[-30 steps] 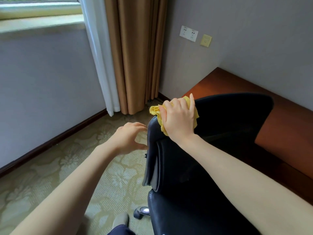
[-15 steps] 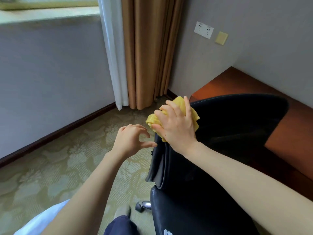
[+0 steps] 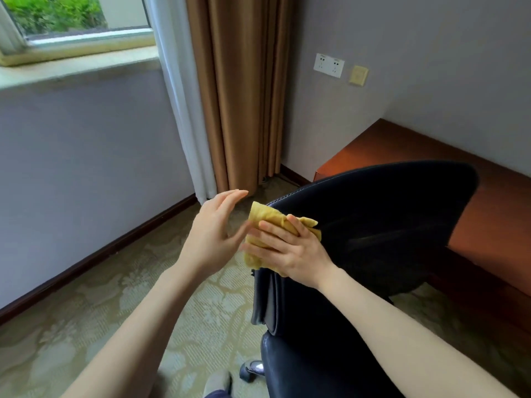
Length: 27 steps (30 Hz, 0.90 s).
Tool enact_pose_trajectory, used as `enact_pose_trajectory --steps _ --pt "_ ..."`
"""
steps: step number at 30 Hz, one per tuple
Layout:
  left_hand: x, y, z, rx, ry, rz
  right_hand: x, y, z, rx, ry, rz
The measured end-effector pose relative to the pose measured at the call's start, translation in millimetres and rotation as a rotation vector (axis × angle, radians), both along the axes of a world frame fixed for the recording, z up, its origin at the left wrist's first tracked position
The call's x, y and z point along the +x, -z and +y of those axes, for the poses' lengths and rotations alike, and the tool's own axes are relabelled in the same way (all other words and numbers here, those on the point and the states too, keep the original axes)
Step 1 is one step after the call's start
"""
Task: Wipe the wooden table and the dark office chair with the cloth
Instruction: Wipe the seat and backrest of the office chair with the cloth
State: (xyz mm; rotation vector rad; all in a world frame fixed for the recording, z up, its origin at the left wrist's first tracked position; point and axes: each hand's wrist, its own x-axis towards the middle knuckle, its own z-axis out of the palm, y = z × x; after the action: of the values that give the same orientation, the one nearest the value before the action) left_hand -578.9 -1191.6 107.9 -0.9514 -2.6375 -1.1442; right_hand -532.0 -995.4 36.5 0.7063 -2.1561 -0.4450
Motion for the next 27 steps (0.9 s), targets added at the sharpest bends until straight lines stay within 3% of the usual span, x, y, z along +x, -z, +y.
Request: enact_pose_trajectory --steps 4,10,13,16,17,20,22,25,27 --pt "-5 -23 43 -0.124 0.149 0.19 6 -1 19 -0.163 0.099 0.035" --pt "-27 -34 103 -0.407 0.316 0.262 4 -1 61 -0.486 0.336 0.02" --pt "-39 -40 124 -0.469 0.387 0.294 2 -6 78 -0.869 0.415 0.039" --pt "-49 -43 147 -0.52 0.483 0.307 0 -6 95 -1.13 0.514 0.08" --pt "-50 -43 153 -0.529 0.526 0.284 -2 -9 98 -1.308 0.511 0.123" --pt "-54 -42 169 -0.536 0.679 0.189 -4 -22 105 -1.99 0.408 0.505" --pt "-60 -40 175 -0.538 0.755 0.214 -7 -29 103 -2.227 0.47 0.659" --pt "-77 -43 188 -0.511 0.819 0.309 -19 -25 89 -2.035 0.795 0.516" --pt "-82 -44 201 -0.461 0.865 0.324 -23 -22 74 -1.963 0.794 0.477"
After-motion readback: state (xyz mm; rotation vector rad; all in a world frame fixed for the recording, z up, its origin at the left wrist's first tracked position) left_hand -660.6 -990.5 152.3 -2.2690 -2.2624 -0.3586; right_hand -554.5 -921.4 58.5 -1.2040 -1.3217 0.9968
